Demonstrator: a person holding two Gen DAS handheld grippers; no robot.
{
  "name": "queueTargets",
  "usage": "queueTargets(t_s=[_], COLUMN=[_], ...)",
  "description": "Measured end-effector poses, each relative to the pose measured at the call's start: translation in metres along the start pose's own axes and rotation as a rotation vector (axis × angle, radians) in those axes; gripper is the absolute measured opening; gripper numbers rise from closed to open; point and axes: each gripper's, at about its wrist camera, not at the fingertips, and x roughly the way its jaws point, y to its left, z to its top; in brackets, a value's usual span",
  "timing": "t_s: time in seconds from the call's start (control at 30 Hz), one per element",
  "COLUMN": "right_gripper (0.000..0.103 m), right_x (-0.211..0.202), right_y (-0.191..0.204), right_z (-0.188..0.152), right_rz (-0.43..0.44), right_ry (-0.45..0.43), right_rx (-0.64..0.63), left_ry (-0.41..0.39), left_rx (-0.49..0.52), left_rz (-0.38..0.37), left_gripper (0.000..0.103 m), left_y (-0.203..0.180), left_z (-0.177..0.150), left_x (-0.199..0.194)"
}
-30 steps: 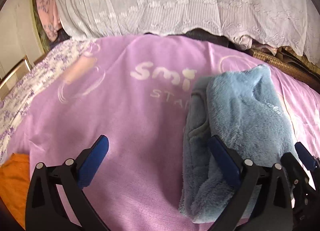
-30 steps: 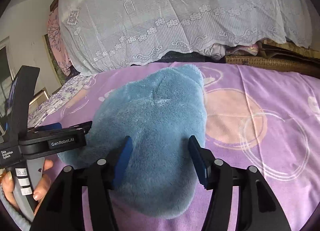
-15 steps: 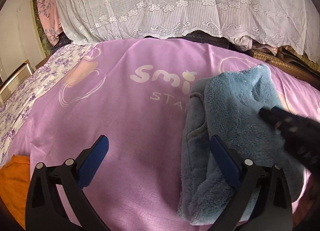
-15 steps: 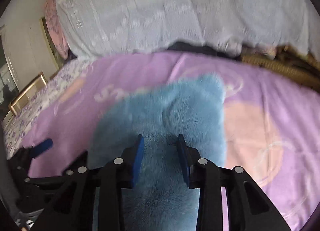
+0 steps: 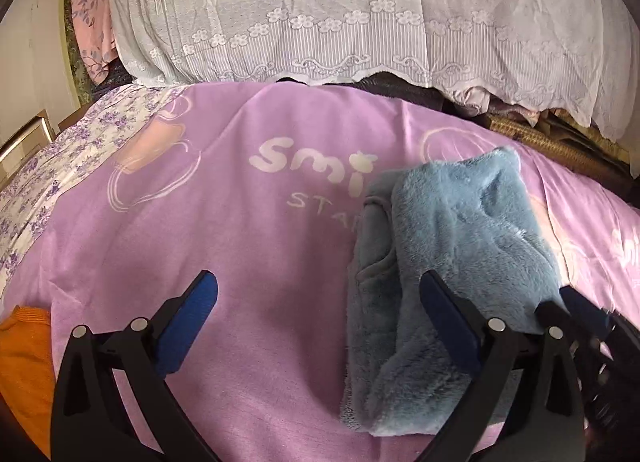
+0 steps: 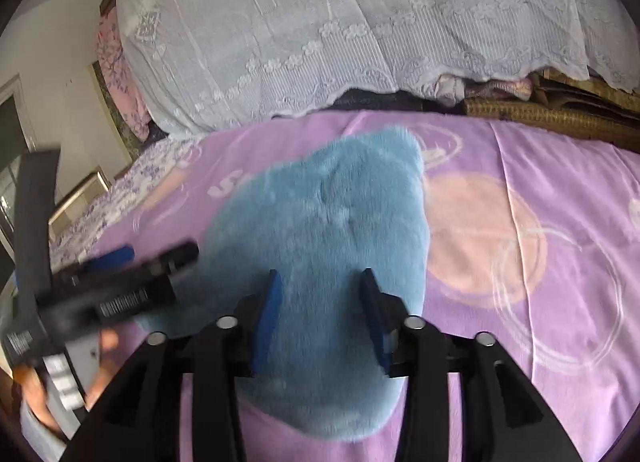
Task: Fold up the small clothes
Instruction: 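Grasp the folded blue jacket bundle with the right tool, then lift the bundle with the right tool while the left tool clamps its other side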
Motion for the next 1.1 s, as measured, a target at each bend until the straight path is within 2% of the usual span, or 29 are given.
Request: queueTargets(t_s=[0.1, 0.17, 0.2, 0.3, 0.33, 0.43, 0.53, 0.63, 0.67, 0.73, 0.77, 0.97, 1.1], right_gripper=[0.051, 0.062, 0.064, 0.072, 0.074, 0.08, 0.083, 0.084, 0.084, 0.084, 0.084, 0.084, 0.085], right_x=[-0.002, -0.007, -0.011, -0.022, -0.025, -0.028, -0.021, -0.008, 0.0, 0.015, 0.02, 0.056, 0.074], right_y=[-0.002, -0.006, -0.009, -0.02, -0.026, -0.047, -0.068, -0.081, -0.084, -0.088, -0.089, -0.094, -0.084], right_z=[-0.005, -0.002, 0.0, 0.001, 0.0, 0.0, 0.003, 0.007, 0.008, 0.008, 0.007, 0.002, 0.008], right_rz=[-0.006, 0.025, 0.031, 0.04, 0.051, 0.093, 0.151, 0.221, 0.244, 0.281, 0.294, 0.383, 0.396], right_ry=[-0.01, -0.009, -0.014, -0.036, -0.038, -0.03, -0.003, 0.037, 0.061, 0.103, 0.116, 0.179, 0.191], right_rx=[-0.013, 0.02, 0.029, 0.061, 0.08, 0.156, 0.253, 0.337, 0.36, 0.402, 0.419, 0.518, 0.487], left_ry=[0.053, 0.056, 0.062, 0.09, 0.102, 0.127, 0.178, 0.269, 0.297, 0.34, 0.367, 0.379, 0.369], left_rx=[0.011, -0.009, -0.023, -0.087, -0.119, -0.206, -0.25, -0.269, -0.249, -0.196, -0.188, -0.243, -0.237], left_rz=[0.017, -0.019, -0.046, -0.21, -0.306, -0.503, -0.583, -0.73, -0.746, -0.657, -0.636, -0.691, -0.728], left_gripper=[0.099, 0.098, 0.098, 0.098, 0.098, 0.098, 0.098, 0.098, 0.098, 0.099, 0.099, 0.099, 0.099], left_y=[-0.002, 0.004, 0.007, 0.02, 0.028, 0.043, 0.047, 0.036, 0.029, 0.015, 0.01, 0.009, 0.002], left_z=[-0.003, 0.0, 0.0, 0.005, 0.006, 0.008, 0.005, 0.001, 0.0, -0.004, -0.007, -0.007, -0.004], left_x=[0.015, 0.012, 0.011, 0.006, 0.005, 0.007, 0.02, 0.039, 0.045, 0.054, 0.062, 0.073, 0.08])
